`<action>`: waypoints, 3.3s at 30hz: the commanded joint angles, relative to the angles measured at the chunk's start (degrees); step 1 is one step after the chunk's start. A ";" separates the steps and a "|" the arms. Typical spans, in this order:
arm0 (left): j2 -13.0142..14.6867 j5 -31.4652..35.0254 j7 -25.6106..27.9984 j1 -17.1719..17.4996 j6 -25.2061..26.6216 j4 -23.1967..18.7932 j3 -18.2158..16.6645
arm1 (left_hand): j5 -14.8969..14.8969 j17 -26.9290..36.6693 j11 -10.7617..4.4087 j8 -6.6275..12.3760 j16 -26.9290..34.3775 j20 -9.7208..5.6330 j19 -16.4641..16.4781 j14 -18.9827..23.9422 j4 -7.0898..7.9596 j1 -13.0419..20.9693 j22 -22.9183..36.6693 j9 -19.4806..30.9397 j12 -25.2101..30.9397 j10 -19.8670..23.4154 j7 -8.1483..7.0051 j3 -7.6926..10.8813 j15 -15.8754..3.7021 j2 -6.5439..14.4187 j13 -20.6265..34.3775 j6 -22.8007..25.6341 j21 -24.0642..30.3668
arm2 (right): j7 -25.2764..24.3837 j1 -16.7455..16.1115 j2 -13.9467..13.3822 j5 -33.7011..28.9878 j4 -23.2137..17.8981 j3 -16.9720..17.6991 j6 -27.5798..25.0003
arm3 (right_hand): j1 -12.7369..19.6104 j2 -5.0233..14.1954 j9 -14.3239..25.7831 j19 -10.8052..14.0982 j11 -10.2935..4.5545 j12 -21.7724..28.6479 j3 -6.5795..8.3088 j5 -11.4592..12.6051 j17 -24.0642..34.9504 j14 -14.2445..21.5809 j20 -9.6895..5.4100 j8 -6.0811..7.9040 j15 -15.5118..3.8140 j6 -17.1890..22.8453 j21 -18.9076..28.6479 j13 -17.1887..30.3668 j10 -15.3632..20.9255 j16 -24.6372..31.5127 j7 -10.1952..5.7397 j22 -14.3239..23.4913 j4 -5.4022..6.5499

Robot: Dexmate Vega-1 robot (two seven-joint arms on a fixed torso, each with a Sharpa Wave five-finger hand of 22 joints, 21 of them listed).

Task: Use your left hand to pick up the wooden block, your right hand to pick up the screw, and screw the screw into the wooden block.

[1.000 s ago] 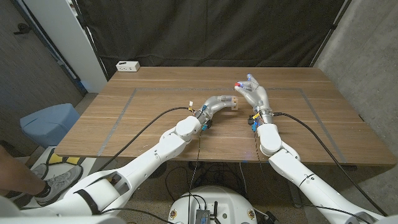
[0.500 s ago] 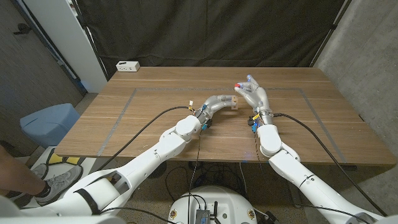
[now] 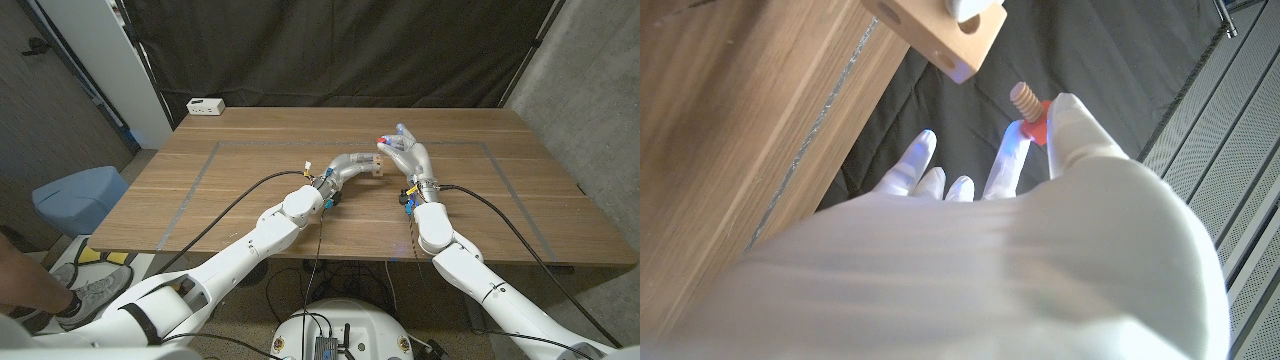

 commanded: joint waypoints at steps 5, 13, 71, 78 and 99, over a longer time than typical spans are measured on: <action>-0.21 0.27 0.01 -0.21 0.15 0.14 0.25 | 0.37 0.06 0.01 0.43 -0.13 0.19 0.05 0.66 0.37 -0.01 0.14 0.33 0.18 0.65 1.35 -0.11 -3.36 0.76 0.38 1.92 0.33 | 0.29 0.13 0.32 0.68 1.37 -0.06 0.94 | 0.29 0.71 0.14 -0.21 -0.27 0.25 -0.36 0.20 0.14 -0.33 -2.82 0.39 -2.86 0.31 0.34 0.15 0.21 0.41 0.00 0.09 -0.17; -0.33 0.32 0.13 -0.24 0.37 0.16 0.32 | 0.39 0.05 0.01 0.45 -0.14 0.24 0.05 0.67 0.34 0.02 0.14 0.34 0.14 0.66 1.42 -0.13 -3.25 0.76 0.42 2.00 0.34 | 0.54 0.08 0.08 0.44 1.83 -0.17 1.72 | 0.25 0.84 0.24 -0.24 -0.37 0.25 -0.47 0.21 0.15 -0.37 -2.77 0.50 -2.92 0.30 0.34 0.15 0.18 0.43 -0.04 0.09 -0.14; -2.33 0.26 -1.01 -2.77 -0.42 4.57 0.92 | 0.48 0.07 0.01 0.37 -0.20 0.31 -0.07 0.60 0.40 -0.02 0.14 0.35 -0.14 0.77 1.36 -0.31 -3.30 0.96 0.73 2.01 0.32 | 2.65 1.92 0.38 2.20 6.55 -0.52 3.89 | -0.13 1.53 0.25 -0.56 -0.46 0.26 -1.41 0.22 0.17 -0.80 -2.63 1.03 -2.95 0.40 0.34 0.14 -0.16 0.47 -0.09 0.10 -0.07; -2.21 0.45 -0.81 -2.64 -0.15 4.17 1.02 | 0.48 0.06 0.01 0.40 -0.21 0.31 -0.05 0.60 0.37 0.00 0.14 0.35 -0.17 0.76 1.34 -0.35 -3.28 0.92 0.76 2.09 0.33 | 2.82 1.87 0.42 2.48 6.94 -0.52 4.34 | -0.15 1.62 0.19 -0.56 -0.49 0.29 -1.56 0.22 0.17 -0.81 -2.61 1.06 -2.99 0.38 0.35 0.14 -0.11 0.50 -0.02 0.10 -0.08; -2.26 0.63 -0.81 -2.71 0.19 3.94 1.24 | 0.49 0.05 0.00 0.36 -0.20 0.31 -0.08 0.67 0.36 0.00 0.14 0.35 -0.25 0.82 1.34 -0.41 -3.28 0.92 0.86 2.06 0.33 | 3.17 1.80 0.38 3.04 7.70 -0.32 5.00 | -0.42 1.77 0.00 -0.60 -0.62 0.26 -1.97 0.19 0.19 -0.91 -2.44 1.13 -2.93 0.37 0.36 0.13 -0.25 0.53 -0.01 0.11 -0.01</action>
